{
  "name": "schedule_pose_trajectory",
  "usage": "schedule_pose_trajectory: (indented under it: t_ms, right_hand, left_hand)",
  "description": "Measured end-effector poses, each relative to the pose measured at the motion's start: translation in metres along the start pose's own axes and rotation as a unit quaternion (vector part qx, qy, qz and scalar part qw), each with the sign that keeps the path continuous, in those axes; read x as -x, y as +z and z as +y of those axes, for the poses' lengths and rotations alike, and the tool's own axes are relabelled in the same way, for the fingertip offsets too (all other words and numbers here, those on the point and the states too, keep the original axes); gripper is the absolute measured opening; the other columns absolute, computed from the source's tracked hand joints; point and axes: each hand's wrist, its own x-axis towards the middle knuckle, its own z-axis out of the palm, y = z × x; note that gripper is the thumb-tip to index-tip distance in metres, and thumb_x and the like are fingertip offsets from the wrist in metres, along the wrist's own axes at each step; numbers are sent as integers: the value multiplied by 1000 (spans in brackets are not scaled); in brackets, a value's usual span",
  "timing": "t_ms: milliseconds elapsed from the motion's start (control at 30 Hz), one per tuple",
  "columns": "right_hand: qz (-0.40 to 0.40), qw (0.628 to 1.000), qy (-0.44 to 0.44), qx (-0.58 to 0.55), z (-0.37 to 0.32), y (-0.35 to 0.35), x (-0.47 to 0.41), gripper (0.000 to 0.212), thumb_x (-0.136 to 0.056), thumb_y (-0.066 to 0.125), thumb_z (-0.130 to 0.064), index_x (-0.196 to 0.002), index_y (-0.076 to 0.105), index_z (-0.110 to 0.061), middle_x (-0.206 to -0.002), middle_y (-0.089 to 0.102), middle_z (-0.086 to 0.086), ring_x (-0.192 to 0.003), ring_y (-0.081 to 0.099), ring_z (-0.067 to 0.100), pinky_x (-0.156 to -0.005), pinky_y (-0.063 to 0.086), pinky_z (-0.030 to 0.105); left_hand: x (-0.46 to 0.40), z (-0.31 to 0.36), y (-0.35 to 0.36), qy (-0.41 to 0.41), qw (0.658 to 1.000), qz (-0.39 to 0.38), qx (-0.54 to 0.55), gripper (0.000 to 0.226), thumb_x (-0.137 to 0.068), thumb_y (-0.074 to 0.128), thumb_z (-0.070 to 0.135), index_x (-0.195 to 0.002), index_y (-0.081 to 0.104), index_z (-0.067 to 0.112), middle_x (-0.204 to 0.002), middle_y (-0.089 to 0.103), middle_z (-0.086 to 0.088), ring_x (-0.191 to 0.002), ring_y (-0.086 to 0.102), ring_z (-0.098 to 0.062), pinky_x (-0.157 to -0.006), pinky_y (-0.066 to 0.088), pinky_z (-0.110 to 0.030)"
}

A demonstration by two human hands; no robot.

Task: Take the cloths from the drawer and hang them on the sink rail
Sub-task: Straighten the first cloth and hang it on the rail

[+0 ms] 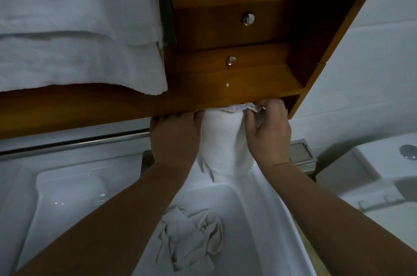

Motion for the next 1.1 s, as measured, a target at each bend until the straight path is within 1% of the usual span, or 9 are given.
schedule_pose_trajectory:
  t_ms: [167,267,467,567,700,800,867,1033,1100]
  right_hand:
    - [-22,988,-116,103,13,9,12,34,-99,54,-29,-129,54,-12,-130,55,13,-122,49,30,-102,43,45]
    - [-40,969,-195,147,13,5,19,43,-96,57,-23,-137,51,-10,-142,45,22,-136,38,38,-108,34,57]
    - [-81,910,-365,178,-7,18,28,38,-90,57,-14,-126,64,-8,-135,57,18,-132,48,37,-116,26,56]
    - [-124,903,-345,223,-14,25,20,43,-95,50,-28,-131,58,-6,-120,62,15,-117,56,34,-115,27,53]
    - [-170,896,-312,265,-23,26,2,52,-95,41,-55,-114,63,-12,-96,66,10,-90,61,32,-96,39,47]
    - [-219,888,-301,271,-30,18,-19,62,-94,27,-69,-91,61,-17,-77,65,4,-75,63,28,-75,45,38]
    - [-267,889,-272,255,-31,16,-33,66,-94,17,-71,-72,54,-21,-63,56,-3,-66,60,22,-63,42,32]
    - [-351,912,-151,149,-18,17,-64,37,-100,36,-49,-94,64,-26,-74,60,-10,-76,55,14,-82,49,35]
    - [-318,917,-155,182,-12,15,-65,31,-101,42,-35,-76,54,-21,-62,49,-7,-59,47,14,-67,47,34]
  left_hand:
    - [-1,-6,4,-19,997,-70,-24,48,-100,34,45,-60,45,21,-48,33,3,-44,40,-21,-56,30,-28]
    - [3,-13,1,-14,994,-75,-75,54,-100,30,49,-66,56,17,-50,43,-1,-49,41,-22,-65,41,-35]
    - [2,-23,-4,47,982,-139,-121,72,-100,2,53,-63,51,15,-49,25,0,-43,24,-16,-55,27,-31]
    - [-11,-28,-2,59,969,-211,-115,82,-94,-11,45,-112,64,16,-58,27,-2,-51,29,-19,-54,29,-29]
    - [-19,-23,-3,-9,966,-256,-25,49,-101,27,26,-150,23,21,-68,35,-7,-60,41,-24,-55,36,-30]
    - [-8,-28,-3,51,976,-203,-62,64,-99,-1,45,-138,44,21,-69,40,-4,-60,45,-23,-59,35,-34]
    - [2,-30,-8,115,978,-155,-85,93,-90,-26,49,-103,60,16,-58,33,-2,-48,33,-17,-56,27,-33]
    - [5,-35,-7,97,980,-124,-120,66,-100,10,55,-66,49,14,-52,30,-2,-46,29,-19,-55,24,-31]
    - [5,-34,-6,95,980,-116,-131,61,-99,15,59,-67,44,16,-51,25,0,-46,29,-19,-56,24,-30]
